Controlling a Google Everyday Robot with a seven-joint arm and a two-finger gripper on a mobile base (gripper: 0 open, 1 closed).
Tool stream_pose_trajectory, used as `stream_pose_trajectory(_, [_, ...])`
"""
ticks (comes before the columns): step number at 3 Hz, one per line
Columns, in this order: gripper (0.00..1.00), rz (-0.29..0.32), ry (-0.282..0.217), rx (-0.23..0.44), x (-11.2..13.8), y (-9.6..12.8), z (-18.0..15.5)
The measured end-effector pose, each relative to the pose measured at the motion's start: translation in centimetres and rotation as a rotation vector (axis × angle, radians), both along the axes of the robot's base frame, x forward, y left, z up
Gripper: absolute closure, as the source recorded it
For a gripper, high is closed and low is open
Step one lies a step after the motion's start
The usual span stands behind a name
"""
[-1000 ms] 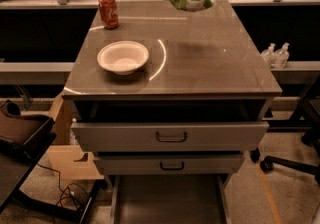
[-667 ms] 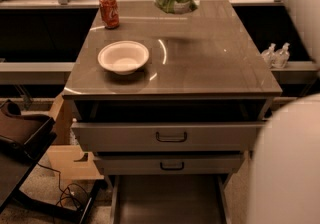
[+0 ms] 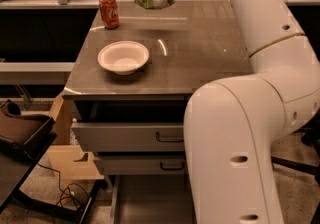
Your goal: Move green jalapeno chip bag near coke can
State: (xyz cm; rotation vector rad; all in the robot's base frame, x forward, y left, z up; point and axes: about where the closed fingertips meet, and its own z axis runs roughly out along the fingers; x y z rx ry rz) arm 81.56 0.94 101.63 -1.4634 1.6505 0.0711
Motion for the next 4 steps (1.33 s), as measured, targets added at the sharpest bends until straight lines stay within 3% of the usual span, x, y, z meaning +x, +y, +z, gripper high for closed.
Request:
stream_pose_trajectory(2, [1.0,-0.01,-0.086,-0.068,4.6,2.7,-2.4])
stream_pose_trajectory(4, [1.0,-0.03,-0.107,-0.088,7.8,3.5,-6.1])
